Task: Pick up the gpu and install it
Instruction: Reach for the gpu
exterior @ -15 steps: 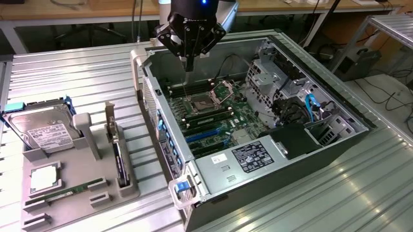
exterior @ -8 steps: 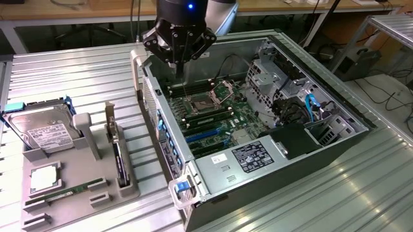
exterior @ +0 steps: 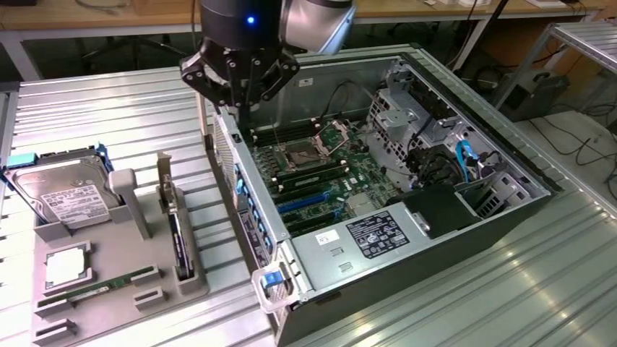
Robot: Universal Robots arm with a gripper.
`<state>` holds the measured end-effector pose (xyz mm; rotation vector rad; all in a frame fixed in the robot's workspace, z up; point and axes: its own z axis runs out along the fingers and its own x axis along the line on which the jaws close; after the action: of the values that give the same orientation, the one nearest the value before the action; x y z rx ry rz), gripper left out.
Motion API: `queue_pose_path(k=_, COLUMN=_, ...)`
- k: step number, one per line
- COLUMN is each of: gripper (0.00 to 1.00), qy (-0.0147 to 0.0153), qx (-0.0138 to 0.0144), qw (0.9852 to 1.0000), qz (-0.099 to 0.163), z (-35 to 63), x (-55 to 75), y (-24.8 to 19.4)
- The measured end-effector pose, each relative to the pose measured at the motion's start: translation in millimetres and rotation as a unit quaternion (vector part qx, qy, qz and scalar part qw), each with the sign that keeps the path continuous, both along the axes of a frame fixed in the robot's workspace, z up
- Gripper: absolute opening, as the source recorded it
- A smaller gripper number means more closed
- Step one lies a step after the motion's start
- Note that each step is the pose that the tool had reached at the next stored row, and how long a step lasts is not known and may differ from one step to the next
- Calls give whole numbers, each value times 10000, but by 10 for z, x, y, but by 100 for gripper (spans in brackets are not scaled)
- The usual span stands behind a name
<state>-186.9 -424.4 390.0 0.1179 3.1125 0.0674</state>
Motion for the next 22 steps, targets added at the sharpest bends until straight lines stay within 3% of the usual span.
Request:
queue_pose_path(k=6, gripper=11, qy=0, qx=0, qw=10000, qz=0, z=-66, x=-350, y=-87)
queue_pose_path(k=9, gripper=11, qy=0, qx=0, qw=10000, qz=0, z=-115, x=-553, y=-151)
queue_pose_path(k=18, gripper=11, qy=0, qx=0, qw=10000, qz=0, z=-198, x=-904, y=-271)
queue_pose_path(k=22, gripper=11, qy=0, qx=-17, qw=10000, qz=0, z=-229, x=-1010, y=-320)
